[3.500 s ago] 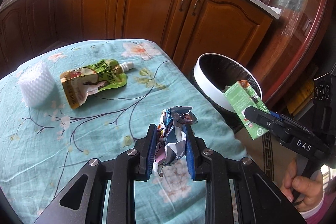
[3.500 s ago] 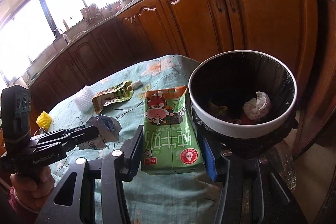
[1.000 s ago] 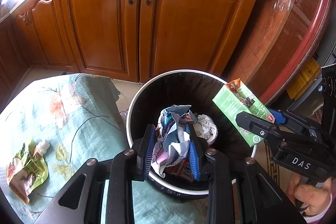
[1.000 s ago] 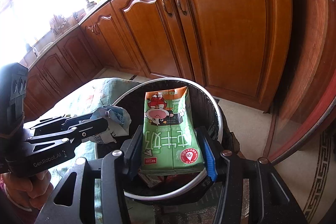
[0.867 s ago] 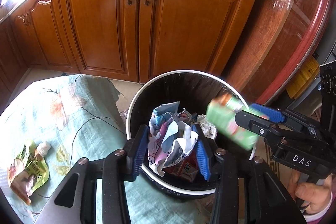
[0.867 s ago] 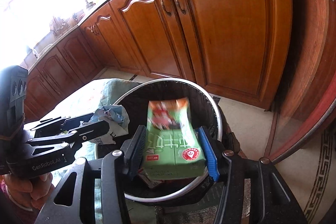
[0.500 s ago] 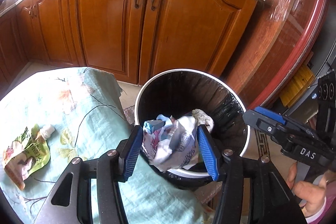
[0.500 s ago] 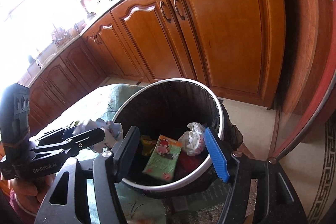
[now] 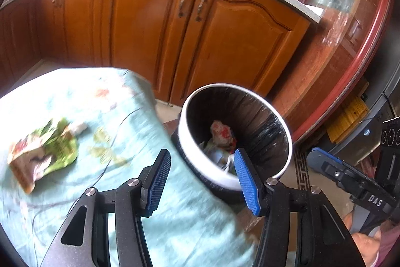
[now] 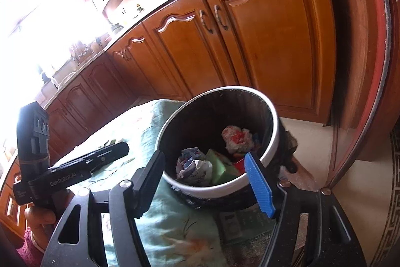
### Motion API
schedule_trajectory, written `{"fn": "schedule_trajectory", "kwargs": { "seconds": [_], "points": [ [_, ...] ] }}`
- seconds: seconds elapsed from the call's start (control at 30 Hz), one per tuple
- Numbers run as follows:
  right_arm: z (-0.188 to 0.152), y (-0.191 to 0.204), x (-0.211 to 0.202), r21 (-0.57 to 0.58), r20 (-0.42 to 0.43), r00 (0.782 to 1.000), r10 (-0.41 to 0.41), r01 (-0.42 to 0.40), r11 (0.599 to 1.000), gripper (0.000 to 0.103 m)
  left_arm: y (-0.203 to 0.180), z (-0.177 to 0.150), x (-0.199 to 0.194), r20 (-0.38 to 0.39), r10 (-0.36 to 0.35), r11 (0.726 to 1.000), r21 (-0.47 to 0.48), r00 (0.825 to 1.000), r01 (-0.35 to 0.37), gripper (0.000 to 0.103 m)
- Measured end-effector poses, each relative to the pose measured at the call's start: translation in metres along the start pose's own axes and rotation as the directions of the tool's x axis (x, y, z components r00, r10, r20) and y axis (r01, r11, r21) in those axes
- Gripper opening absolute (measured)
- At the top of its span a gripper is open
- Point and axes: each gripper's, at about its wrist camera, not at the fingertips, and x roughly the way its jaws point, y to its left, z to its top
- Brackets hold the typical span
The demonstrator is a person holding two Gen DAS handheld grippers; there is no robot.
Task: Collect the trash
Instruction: 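Move both tools back toward the white foam net and green juice pouch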
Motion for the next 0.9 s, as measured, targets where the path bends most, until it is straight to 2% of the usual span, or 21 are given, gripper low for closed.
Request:
{"fn": "schedule_trajectory", "kwargs": {
  "seconds": [0.07, 0.37, 0.63, 0.9],
  "points": [
    [-0.008, 0.01, 0.0, -0.01, -0.005, 1.0, 0.018, -0.018, 1.0, 0.079, 0.015, -0.016, -0.012, -0.001, 0.013, 0.999, -0.035, 1.0, -0.013, 0.053],
    [-0.04, 0.074, 0.036, -0.055, -0.114, 0.983, 0.141, -0.148, 0.987, 0.079, 0.087, -0.074, -0.078, 0.006, 0.12, 0.974, -0.192, 0.993, -0.117, 0.053],
    [-0.059, 0.129, 0.069, -0.082, -0.198, 0.958, 0.208, -0.228, 0.97, 0.079, 0.135, -0.097, -0.132, 0.025, 0.219, 0.935, -0.292, 0.975, -0.202, 0.053],
    [-0.061, 0.161, 0.098, -0.094, -0.249, 0.942, 0.227, -0.256, 0.962, 0.079, 0.169, -0.1, -0.158, 0.028, 0.29, 0.9, -0.348, 0.957, -0.263, 0.053]
  ]
}}
